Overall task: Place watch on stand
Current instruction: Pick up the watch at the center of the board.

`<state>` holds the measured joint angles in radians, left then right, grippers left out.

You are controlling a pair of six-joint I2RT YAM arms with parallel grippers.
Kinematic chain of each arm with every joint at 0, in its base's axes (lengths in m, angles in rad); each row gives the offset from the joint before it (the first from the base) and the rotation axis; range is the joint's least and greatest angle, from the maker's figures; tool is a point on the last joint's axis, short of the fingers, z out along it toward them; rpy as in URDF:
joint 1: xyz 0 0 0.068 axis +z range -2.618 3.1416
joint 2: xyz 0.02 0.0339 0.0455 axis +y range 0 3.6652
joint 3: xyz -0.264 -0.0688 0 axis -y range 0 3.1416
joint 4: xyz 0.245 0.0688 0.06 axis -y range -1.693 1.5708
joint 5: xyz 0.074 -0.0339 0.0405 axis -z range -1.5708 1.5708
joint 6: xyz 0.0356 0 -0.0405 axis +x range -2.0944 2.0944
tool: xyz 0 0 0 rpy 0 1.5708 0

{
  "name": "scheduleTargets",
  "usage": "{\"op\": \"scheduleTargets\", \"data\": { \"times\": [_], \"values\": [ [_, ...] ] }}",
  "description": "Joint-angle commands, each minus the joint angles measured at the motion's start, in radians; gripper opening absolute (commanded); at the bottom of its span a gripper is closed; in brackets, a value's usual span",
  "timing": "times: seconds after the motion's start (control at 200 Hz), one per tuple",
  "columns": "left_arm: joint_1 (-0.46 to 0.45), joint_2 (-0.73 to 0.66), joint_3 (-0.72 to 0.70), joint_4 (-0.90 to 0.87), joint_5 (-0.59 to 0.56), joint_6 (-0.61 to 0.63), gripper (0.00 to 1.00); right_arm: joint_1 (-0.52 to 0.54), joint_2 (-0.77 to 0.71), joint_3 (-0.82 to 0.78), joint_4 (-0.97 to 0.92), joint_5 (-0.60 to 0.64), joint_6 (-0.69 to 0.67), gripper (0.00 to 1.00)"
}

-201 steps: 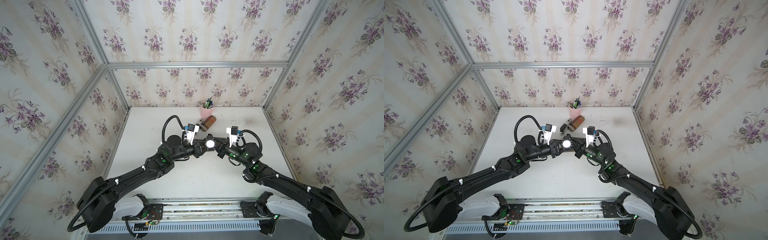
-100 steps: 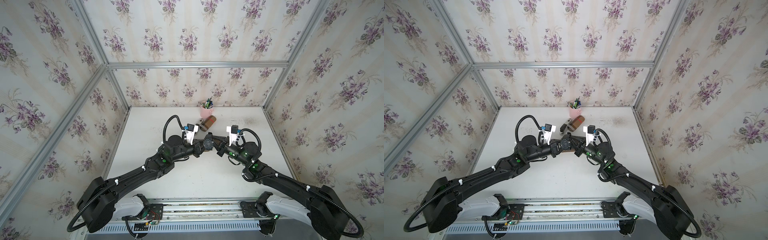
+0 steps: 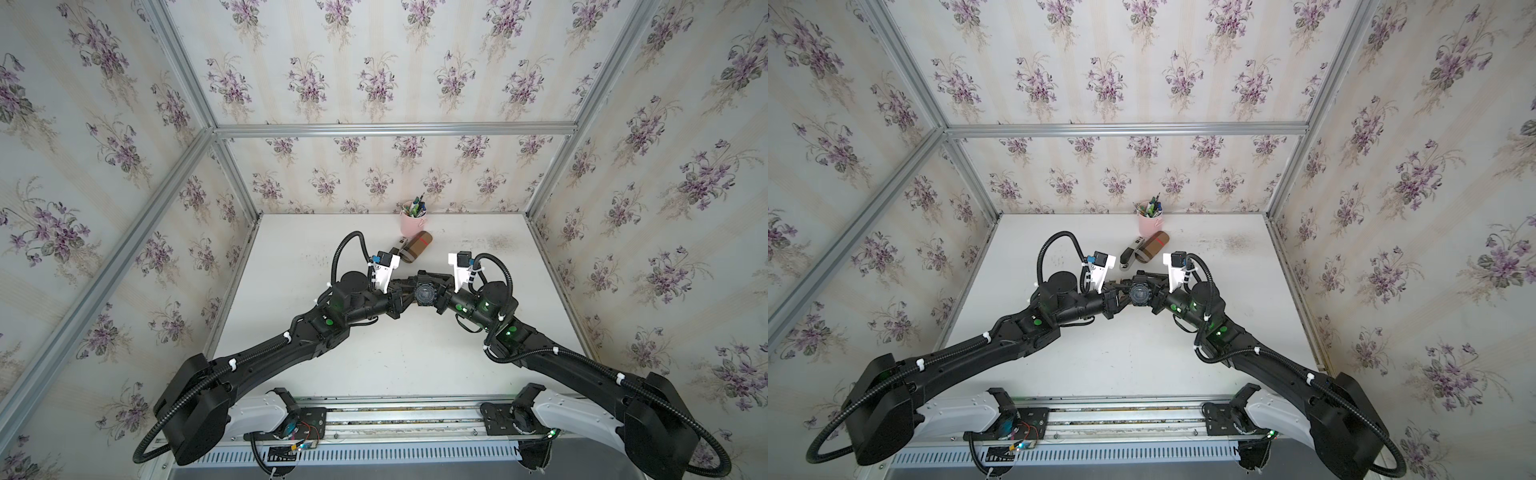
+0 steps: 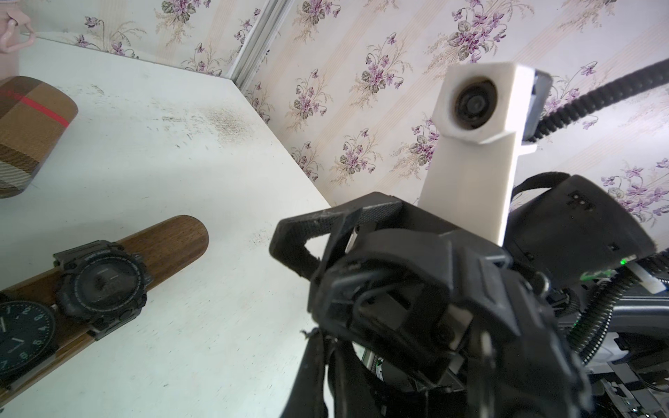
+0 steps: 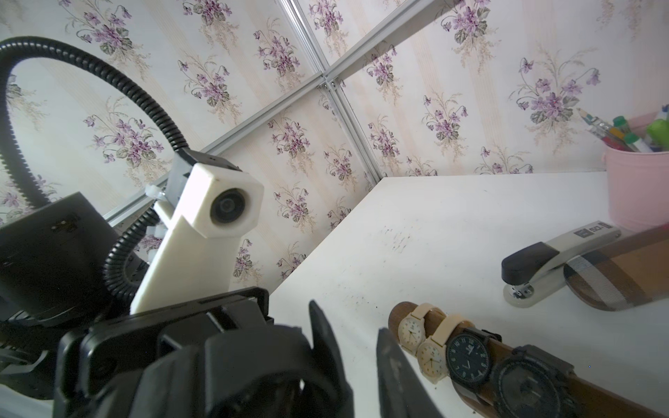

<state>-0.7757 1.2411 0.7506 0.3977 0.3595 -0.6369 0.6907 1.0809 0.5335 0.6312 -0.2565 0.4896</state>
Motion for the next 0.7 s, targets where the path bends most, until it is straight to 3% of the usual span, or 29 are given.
{"op": "scheduleTargets", "data": {
  "times": [0.0, 0.205, 0.5, 0.6, 0.694],
  "values": [
    [0.000, -0.013, 0.002, 0.023, -0.036, 0.006, 0.01, 0.000, -0.009, 0.004, -0.037, 0.035, -0.014, 0.39],
    [0.000, -0.046, -0.017, 0.003, -0.103, 0.016, 0.01, -0.001, -0.037, -0.022, -0.044, 0.028, -0.023, 0.53],
    [0.008, -0.057, -0.022, -0.022, -0.147, 0.014, 0.01, -0.002, -0.081, -0.047, -0.071, 0.042, -0.050, 0.59],
    [0.013, -0.062, -0.024, -0.034, -0.167, 0.010, 0.01, -0.001, -0.094, -0.042, -0.117, 0.088, -0.062, 0.59],
    [0.020, -0.069, -0.025, -0.055, -0.205, 0.006, 0.01, -0.002, -0.097, -0.006, -0.239, 0.219, -0.034, 0.62]
  ]
}}
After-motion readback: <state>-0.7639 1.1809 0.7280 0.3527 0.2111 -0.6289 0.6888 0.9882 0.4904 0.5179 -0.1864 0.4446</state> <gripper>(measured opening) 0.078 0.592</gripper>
